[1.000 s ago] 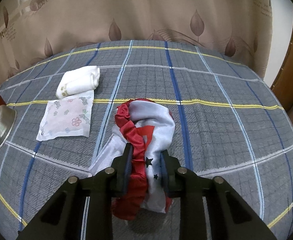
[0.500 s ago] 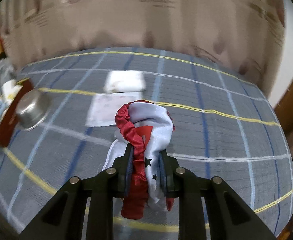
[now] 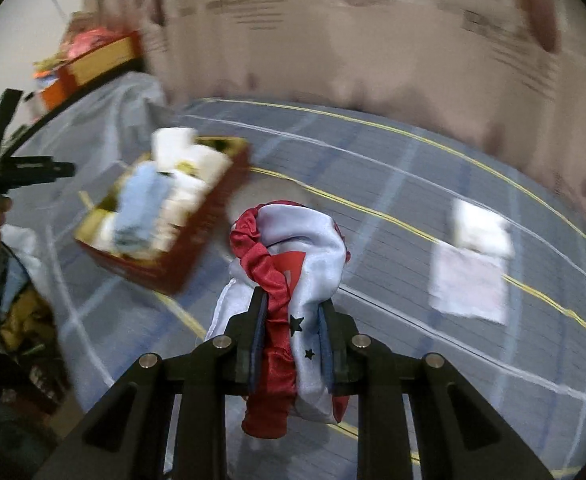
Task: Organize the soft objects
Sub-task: 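Carry the red-ruffled shirt over the gold tray and open the right tool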
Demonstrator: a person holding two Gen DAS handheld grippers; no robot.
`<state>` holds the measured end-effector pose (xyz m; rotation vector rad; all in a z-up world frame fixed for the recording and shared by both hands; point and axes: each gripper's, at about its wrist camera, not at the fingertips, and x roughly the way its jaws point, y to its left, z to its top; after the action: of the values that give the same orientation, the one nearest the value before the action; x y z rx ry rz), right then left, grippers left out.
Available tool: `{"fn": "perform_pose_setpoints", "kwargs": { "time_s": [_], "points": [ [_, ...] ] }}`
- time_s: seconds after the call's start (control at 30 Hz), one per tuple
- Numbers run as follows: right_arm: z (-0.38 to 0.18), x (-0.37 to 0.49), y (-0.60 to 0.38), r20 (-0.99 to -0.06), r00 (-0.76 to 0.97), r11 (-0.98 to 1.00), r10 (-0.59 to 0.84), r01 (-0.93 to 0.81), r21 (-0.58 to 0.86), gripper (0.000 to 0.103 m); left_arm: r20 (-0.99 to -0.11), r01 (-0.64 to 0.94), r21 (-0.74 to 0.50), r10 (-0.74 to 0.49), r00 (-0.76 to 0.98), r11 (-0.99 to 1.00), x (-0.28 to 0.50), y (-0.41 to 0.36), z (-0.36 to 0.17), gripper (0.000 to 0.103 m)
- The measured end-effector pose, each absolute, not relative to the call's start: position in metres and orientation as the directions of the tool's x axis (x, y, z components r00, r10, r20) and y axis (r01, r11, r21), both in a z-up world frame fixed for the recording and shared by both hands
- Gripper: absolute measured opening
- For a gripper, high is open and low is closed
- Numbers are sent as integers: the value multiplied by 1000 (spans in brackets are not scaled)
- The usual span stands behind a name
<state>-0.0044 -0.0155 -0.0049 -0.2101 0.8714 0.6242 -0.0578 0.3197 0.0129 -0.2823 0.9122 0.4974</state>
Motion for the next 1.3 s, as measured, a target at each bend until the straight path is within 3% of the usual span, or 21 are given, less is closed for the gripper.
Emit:
{"fn": "perform_pose_setpoints", "kwargs": {
  "time_s": [0.43, 0.87, 1.2, 1.27, 1.3],
  "points": [
    [6, 27, 121, -737, 358, 672, 573, -721, 172, 21, -820, -611, -50, 317, 477, 790, -78, 368, 15, 51],
    [-8, 70, 212, -761, 317, 644, 566, -746, 168, 23, -833, -620, -80, 289, 472, 780, -80, 379, 8, 51],
    [-29, 82, 232, -798, 326, 661, 507, -741, 117, 35, -853, -625, -87, 266, 449, 776, -77, 385, -4, 51],
    [-30, 81, 231, -799, 336, 664, 498, -740, 103, 47, -853, -625, -90, 264, 451, 775, -76, 385, -4, 51],
    [-29, 80, 231, -799, 345, 667, 493, -740, 92, 47, -853, -626, -88, 266, 449, 775, -77, 385, -4, 51]
  ]
}}
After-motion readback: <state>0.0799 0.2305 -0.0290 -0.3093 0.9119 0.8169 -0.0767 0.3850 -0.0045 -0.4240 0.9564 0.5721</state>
